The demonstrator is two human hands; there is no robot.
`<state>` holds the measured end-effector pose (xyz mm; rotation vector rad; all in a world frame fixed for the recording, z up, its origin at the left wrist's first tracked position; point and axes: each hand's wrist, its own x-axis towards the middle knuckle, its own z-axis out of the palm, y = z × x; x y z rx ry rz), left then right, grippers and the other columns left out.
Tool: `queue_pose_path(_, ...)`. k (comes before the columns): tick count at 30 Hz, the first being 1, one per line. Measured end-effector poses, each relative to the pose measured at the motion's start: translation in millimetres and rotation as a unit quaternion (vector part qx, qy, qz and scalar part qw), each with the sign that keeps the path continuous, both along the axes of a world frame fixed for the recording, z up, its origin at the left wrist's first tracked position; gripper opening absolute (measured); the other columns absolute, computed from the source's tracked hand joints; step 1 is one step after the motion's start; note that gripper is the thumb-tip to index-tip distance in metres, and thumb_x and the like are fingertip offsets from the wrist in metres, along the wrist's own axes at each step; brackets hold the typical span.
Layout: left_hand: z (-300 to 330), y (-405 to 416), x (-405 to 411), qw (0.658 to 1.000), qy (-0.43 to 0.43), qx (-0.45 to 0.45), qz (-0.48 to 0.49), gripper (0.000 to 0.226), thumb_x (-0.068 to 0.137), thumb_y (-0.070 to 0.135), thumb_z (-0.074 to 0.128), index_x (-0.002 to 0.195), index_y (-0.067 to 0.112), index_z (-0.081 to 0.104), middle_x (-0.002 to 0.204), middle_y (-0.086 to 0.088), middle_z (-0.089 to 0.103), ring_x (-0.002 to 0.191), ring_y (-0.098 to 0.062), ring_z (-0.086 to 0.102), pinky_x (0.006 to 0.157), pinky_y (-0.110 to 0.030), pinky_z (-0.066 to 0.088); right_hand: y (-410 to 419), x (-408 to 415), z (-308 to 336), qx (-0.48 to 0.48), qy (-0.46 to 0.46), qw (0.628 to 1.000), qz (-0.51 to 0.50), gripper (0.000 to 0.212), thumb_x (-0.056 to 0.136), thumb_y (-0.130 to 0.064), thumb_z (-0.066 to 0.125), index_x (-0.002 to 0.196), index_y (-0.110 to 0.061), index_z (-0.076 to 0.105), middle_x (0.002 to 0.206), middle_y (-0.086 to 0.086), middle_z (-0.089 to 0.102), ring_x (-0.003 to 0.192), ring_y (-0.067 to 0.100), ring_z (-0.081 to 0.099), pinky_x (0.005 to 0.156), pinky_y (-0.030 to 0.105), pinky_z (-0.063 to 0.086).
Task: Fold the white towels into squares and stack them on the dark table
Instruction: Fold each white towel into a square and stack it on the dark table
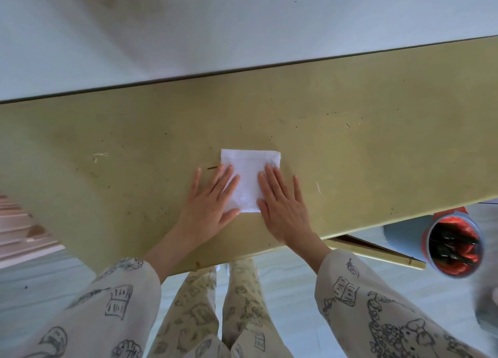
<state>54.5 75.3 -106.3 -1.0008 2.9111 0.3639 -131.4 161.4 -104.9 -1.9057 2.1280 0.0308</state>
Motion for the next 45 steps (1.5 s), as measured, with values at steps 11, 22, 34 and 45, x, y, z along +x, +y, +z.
queue_pose_path(11, 9, 60, 41, 0.997, 0.023, -0.009, -0.080, 0.052, 0.079, 0.043, 0.064, 0.118, 0.011, 0.051, 0.130, -0.009, 0.054, 0.131, -0.021, 0.036, 0.108, -0.050, 0.024, 62, 18, 12, -0.015, -0.033, 0.996, 0.081, 0.056, 0.090, -0.038, 0.040, 0.137, -0.007, 0.039, 0.148, 0.011, 0.037, 0.138, 0.021, 0.030, 0.110, 0.046, 0.022)
queue_pose_path(22, 9, 93, 52, 0.994, 0.087, -0.027, -0.059, 0.046, 0.058, -0.009, 0.062, 0.097, 0.014, 0.053, 0.098, -0.004, 0.055, 0.095, -0.019, 0.047, 0.084, -0.033, 0.033, 90, 22, 10, -0.011, -0.008, 0.989, 0.146, 0.062, 0.083, -0.041, 0.039, 0.135, -0.009, 0.044, 0.146, 0.008, 0.040, 0.138, 0.020, 0.025, 0.111, 0.050, 0.015)
queue_pose_path(34, 77, 49, 34, 0.926, 0.227, 0.226, 0.200, 0.022, 0.089, 0.023, 0.047, 0.099, 0.009, 0.060, 0.075, -0.001, 0.063, 0.074, -0.005, 0.050, 0.069, -0.011, 0.034, 51, 30, 55, -0.073, -0.192, 0.979, -0.009, 0.015, 0.085, -0.016, 0.051, 0.093, -0.008, 0.062, 0.083, 0.004, 0.066, 0.075, 0.024, 0.060, 0.080, 0.035, 0.045)
queue_pose_path(45, 160, 47, 127, 0.730, 0.441, 0.242, 0.463, 0.011, 0.087, 0.024, 0.051, 0.081, 0.020, 0.060, 0.072, 0.004, 0.062, 0.063, 0.003, 0.058, 0.069, -0.020, 0.052, -63, 95, 190, 0.026, -0.453, 0.891, 0.030, 0.027, 0.086, -0.014, 0.065, 0.070, -0.033, 0.053, 0.068, -0.015, 0.056, 0.058, -0.011, 0.050, 0.060, 0.007, 0.038)
